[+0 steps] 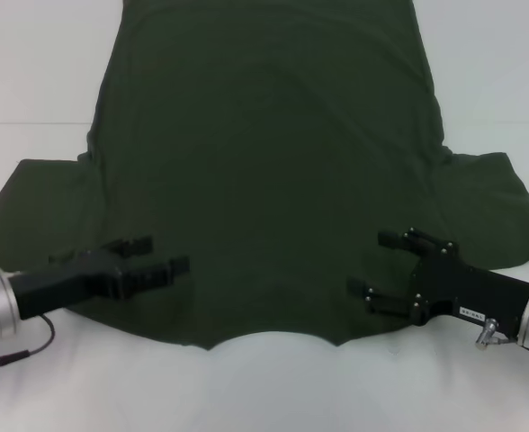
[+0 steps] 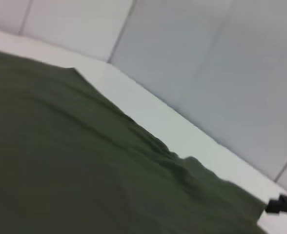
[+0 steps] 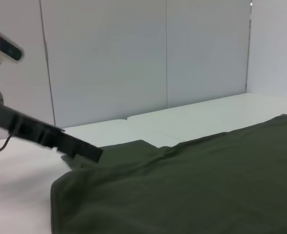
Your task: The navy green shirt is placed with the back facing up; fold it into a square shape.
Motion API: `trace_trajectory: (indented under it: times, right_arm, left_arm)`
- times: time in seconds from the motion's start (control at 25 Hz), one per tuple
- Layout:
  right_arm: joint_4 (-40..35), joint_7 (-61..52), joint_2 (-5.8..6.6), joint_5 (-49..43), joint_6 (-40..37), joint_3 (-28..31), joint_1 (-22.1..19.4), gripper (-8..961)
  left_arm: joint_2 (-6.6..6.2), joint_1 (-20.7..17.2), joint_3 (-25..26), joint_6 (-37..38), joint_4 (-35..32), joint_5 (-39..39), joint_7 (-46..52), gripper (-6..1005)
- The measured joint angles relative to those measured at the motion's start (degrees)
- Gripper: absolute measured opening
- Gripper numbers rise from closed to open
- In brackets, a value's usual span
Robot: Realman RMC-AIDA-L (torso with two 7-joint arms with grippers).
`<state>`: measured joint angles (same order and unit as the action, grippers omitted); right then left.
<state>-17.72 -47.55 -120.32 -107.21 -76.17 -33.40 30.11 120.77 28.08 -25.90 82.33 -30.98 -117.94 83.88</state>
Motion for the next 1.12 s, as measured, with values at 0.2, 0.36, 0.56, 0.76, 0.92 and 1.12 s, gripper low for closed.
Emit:
trace_trajectory:
  times: [0.2,0.36,0.56,0.76,0.92,1.12]
  right_arm:
    - [0.04,0.0,0.0,0.0,-0.08,0.0,0.12,927]
    - [0.06,-0.17,0.0,0.0,-0.05,0.0,0.13,927]
    - [0.06,-0.47,0.0,0.0,-0.26,0.0,0.13,927]
    - [0.06,-0.51,0.0,-0.01,-0.43,-0.08,0.13,927]
    - [0.06,-0.58,0.0,-0.01,-0.46,-0.06,0.16,927]
    - [0.05,-0.61,0.0,-0.01,-0.49,-0.43,0.23,927]
  left_arm:
    - [-2.28,1.23,0.11,0.31,-0.36,-0.02,11.76,933]
    - [-4.94,2.04,-0.12,-3.86,-0.56,-0.72,26.11,932]
    - [-6.61,1.93,-0.29,-9.14,-3.02,-1.57,38.92,931]
    - [-7.97,2.15,-0.22,-14.91,-6.97,-10.1,52.41,931]
    - [-9.57,2.81,0.06,-15.98,-8.33,-15.09,57.35,930]
    - [-11.13,3.12,0.17,-16.13,-10.14,-20.32,62.24,929]
